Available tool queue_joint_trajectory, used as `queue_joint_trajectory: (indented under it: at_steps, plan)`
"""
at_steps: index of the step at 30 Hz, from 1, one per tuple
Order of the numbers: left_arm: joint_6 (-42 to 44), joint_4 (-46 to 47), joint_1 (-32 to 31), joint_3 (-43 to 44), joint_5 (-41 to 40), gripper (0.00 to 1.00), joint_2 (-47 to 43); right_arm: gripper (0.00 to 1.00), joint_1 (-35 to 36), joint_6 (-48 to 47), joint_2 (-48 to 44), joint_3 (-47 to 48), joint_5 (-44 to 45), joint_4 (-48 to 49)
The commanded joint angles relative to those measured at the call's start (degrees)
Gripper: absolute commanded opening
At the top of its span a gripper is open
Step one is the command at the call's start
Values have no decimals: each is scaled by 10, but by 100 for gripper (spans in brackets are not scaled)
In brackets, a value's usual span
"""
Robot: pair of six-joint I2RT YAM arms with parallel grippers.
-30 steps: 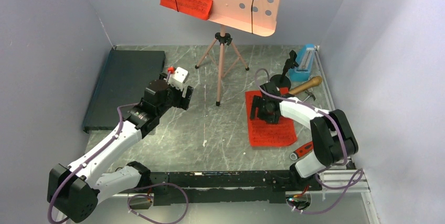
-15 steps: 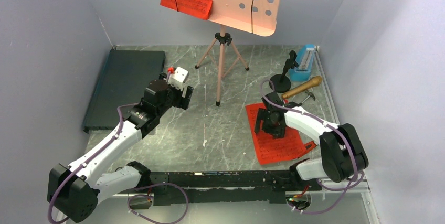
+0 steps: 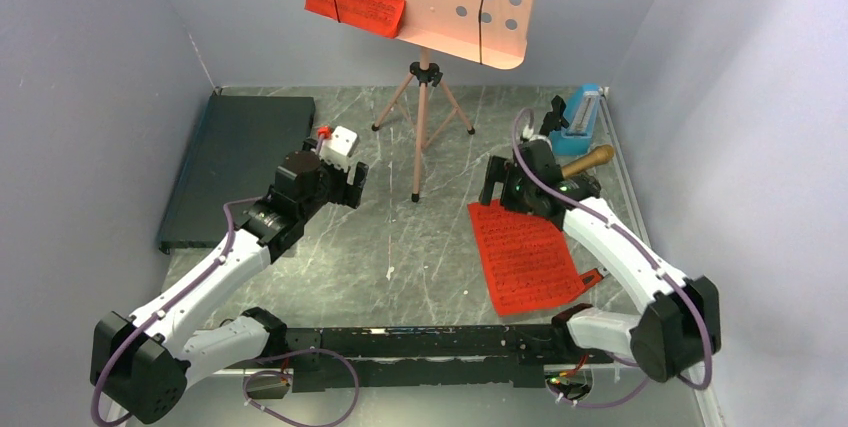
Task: Pack up the instrument practice props
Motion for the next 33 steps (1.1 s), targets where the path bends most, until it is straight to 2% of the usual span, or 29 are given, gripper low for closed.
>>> queue_joint_trajectory:
  at_steps: [1, 5, 6, 9, 12, 24, 28, 33]
  plan:
    - [-28, 10, -1, 40, 5, 85, 4, 100, 0, -114, -70, 55, -26, 83]
    - [-52, 10, 5, 65, 6, 87, 9, 100, 1, -139, -143, 43, -32, 166]
    - [-54, 10, 8, 74, 6, 87, 10, 100, 1, -153, -155, 46, -61, 184]
    - [-60, 15, 21, 105, 5, 87, 19, 100, 2, -201, -138, 91, -146, 194]
    - [-65, 21, 37, 144, 19, 87, 35, 99, 10, -217, -110, 146, -179, 202]
    - [-98, 47, 118, 364, 129, 87, 135, 95, 121, -301, 30, 365, -117, 280]
    - [-99, 64, 143, 423, 147, 86, 173, 91, 124, -282, 84, 431, -107, 314]
    - [-109, 95, 167, 489, 175, 83, 215, 84, 124, -233, 182, 573, -92, 276]
